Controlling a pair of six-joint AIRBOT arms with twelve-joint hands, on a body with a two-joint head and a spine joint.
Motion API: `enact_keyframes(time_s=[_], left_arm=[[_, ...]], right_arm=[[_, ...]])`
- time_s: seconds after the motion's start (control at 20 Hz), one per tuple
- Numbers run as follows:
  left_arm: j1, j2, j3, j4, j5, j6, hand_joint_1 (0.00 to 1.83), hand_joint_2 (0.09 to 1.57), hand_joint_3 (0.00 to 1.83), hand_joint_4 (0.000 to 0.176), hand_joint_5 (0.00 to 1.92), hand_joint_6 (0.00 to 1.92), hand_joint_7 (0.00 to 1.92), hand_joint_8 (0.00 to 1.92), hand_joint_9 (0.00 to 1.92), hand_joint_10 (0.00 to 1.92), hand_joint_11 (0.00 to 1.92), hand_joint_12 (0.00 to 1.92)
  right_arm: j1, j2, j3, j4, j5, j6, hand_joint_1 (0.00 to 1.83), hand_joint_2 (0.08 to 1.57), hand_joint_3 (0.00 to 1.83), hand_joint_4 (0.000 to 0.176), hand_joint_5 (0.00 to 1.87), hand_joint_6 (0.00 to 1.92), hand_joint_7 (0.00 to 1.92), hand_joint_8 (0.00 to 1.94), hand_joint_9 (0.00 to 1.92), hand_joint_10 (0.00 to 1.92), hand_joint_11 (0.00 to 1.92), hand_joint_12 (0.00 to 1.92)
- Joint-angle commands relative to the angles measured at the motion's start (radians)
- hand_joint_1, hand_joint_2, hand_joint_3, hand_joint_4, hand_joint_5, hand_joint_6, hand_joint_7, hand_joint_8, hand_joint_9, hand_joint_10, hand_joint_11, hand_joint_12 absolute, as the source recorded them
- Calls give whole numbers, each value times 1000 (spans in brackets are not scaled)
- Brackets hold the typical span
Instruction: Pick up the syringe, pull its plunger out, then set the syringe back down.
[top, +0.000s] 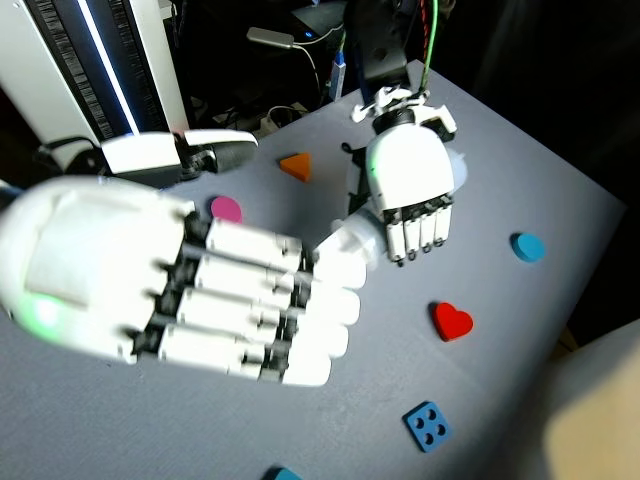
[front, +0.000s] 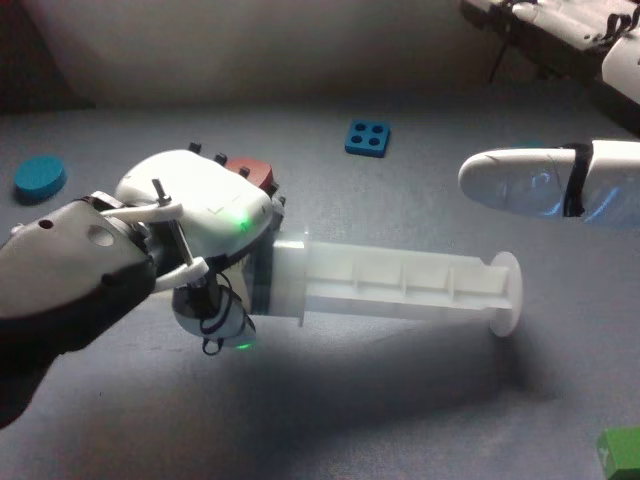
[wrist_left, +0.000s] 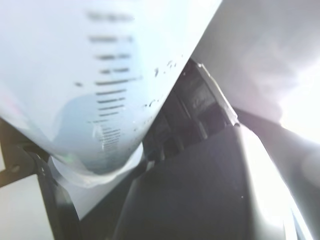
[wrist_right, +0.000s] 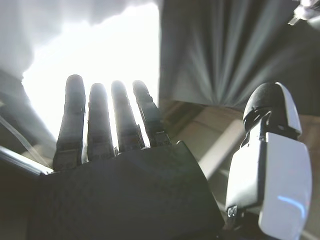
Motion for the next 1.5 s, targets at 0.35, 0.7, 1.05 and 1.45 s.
enact_keyframes(time_s=[0.35, 0.7, 1.05, 1.45], left_arm=[[26, -9, 13, 52, -66, -5, 1381, 1122, 1, 0, 868, 934, 1013, 976, 917, 1376, 826, 1426], [53, -51, 27, 52, -66, -27, 1364, 1169, 0, 0, 788, 1080, 905, 1122, 814, 1472, 783, 1484], [75, -61, 39, 52, -72, -54, 1363, 1172, 1, 0, 782, 1112, 894, 1135, 811, 1466, 754, 1464], [79, -73, 60, 51, -72, -64, 1355, 1186, 1, 0, 788, 1154, 876, 1164, 744, 1526, 688, 1557]], right_arm=[[17, 2, -7, -12, 138, 6, 0, 938, 5, 0, 0, 0, 2, 0, 18, 2, 0, 400], [15, -2, -7, -12, 138, 6, 23, 936, 1, 0, 0, 0, 0, 0, 6, 0, 0, 356], [16, -3, -7, -12, 143, 7, 94, 933, 0, 0, 0, 0, 0, 0, 3, 1, 0, 350], [16, -3, -7, -12, 150, 7, 98, 938, 0, 0, 0, 0, 0, 0, 0, 0, 0, 312]])
